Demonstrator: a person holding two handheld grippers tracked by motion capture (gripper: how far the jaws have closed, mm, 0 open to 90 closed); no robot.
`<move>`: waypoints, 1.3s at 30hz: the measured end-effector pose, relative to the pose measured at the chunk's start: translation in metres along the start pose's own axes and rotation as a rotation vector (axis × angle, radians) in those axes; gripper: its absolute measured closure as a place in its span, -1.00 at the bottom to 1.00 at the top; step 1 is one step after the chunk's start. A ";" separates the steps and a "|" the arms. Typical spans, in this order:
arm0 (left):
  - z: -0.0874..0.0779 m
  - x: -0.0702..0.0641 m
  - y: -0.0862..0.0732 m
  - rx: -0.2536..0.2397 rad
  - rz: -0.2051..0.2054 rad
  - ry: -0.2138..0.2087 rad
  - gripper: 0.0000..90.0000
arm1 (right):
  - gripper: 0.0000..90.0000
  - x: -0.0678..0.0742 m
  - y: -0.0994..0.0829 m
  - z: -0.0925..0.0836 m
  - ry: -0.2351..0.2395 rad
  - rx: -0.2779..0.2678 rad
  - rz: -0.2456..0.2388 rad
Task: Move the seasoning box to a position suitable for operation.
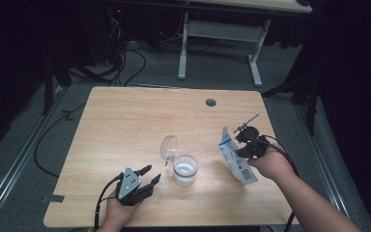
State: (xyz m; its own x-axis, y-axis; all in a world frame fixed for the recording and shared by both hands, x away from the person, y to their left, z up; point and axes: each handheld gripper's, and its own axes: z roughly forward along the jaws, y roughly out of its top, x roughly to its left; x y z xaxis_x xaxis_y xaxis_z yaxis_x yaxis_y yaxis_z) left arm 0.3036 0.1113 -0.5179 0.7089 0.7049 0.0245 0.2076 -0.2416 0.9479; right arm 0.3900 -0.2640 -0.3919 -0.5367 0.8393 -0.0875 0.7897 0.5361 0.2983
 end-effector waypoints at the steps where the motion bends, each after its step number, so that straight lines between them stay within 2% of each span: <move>1: 0.000 0.000 0.000 0.001 -0.001 0.001 0.17 | 1.00 -0.001 -0.001 0.003 -0.001 0.001 0.008; 14: 0.001 0.002 -0.001 0.008 -0.006 0.006 0.17 | 1.00 -0.006 0.002 0.006 0.005 -0.031 0.030; 15: 0.001 0.003 -0.002 0.007 -0.007 0.007 0.17 | 1.00 -0.007 0.000 0.004 0.000 -0.068 0.040; 18: 0.001 0.003 -0.002 0.005 -0.008 0.009 0.17 | 1.00 -0.009 -0.003 0.003 -0.005 -0.101 0.053; 19: 0.001 0.003 -0.002 0.005 -0.009 0.010 0.17 | 1.00 -0.011 -0.006 0.002 -0.004 -0.142 0.069; 20: 0.001 0.004 -0.002 0.008 -0.010 0.011 0.17 | 1.00 -0.011 -0.006 0.002 -0.004 -0.142 0.069; 21: 0.001 0.005 -0.002 0.007 -0.012 0.014 0.17 | 1.00 -0.012 -0.008 0.000 -0.014 -0.179 0.078; 22: 0.001 0.005 -0.002 0.007 -0.012 0.014 0.17 | 1.00 -0.012 -0.008 0.000 -0.014 -0.179 0.078; 24: 0.001 0.006 -0.002 0.008 -0.014 0.017 0.17 | 1.00 -0.013 -0.011 -0.002 0.000 -0.223 0.099; 28: 0.000 0.009 -0.002 0.013 -0.019 0.023 0.17 | 1.00 -0.013 -0.015 0.000 -0.009 -0.263 0.107; 29: 0.000 0.011 -0.002 0.020 -0.022 0.025 0.17 | 1.00 -0.015 -0.019 0.000 0.009 -0.304 0.129; 33: -0.001 0.014 -0.002 0.024 -0.030 0.030 0.17 | 1.00 -0.015 -0.024 0.001 -0.007 -0.331 0.139; 35: -0.002 0.017 -0.002 0.024 -0.036 0.036 0.17 | 1.00 -0.016 -0.029 0.002 -0.005 -0.378 0.155; 38: -0.002 0.018 -0.002 0.031 -0.037 0.037 0.17 | 1.00 -0.017 -0.033 0.002 -0.006 -0.394 0.161; 39: -0.003 0.019 -0.003 0.036 -0.035 0.037 0.17 | 1.00 -0.019 -0.037 0.002 0.005 -0.428 0.189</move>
State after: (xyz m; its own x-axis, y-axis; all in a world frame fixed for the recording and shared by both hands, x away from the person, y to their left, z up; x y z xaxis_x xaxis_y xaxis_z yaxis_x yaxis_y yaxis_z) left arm 0.3150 0.1270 -0.5190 0.6752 0.7376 0.0040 0.2564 -0.2399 0.9363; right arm 0.3716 -0.2994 -0.4029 -0.3977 0.9175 0.0108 0.6807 0.2871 0.6740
